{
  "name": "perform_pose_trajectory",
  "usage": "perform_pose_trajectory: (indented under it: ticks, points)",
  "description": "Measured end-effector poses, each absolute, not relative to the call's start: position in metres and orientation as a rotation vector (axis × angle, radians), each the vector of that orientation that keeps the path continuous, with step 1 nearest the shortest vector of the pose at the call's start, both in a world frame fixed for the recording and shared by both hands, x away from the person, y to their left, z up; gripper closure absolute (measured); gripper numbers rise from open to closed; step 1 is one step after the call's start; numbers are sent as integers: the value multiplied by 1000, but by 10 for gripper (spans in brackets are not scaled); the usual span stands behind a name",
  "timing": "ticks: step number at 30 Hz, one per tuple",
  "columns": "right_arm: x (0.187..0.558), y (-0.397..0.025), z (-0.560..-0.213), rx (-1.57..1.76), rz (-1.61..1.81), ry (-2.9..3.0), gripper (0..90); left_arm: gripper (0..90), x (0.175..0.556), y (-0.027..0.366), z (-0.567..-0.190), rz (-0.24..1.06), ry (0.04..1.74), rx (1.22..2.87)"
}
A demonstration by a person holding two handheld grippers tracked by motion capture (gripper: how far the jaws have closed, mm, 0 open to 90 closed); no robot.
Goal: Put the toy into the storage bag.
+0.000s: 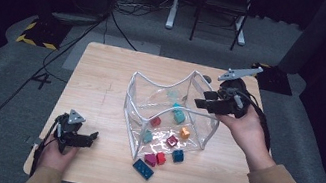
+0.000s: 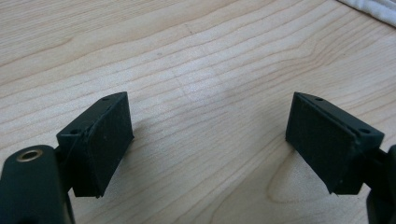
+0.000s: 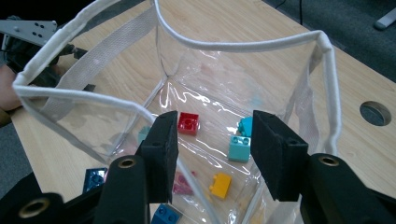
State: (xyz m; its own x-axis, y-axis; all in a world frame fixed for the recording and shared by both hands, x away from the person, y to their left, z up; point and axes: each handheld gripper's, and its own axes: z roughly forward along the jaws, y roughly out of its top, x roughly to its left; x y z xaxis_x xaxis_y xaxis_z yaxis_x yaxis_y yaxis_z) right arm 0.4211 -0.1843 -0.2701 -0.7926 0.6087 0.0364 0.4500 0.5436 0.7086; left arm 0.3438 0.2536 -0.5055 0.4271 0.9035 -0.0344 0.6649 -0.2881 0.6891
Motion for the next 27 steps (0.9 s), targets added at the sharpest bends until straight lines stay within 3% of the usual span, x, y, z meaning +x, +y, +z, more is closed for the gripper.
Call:
perform_pose_trajectory:
  ticks: [15,27]
  points:
    - [370,-216,-265,857,1216,2498,502,151,344,254,-505,487,1319,2051]
    - [343,-221,-294,856,1262,2495,497,151,344,254,-505,487,1319,2051]
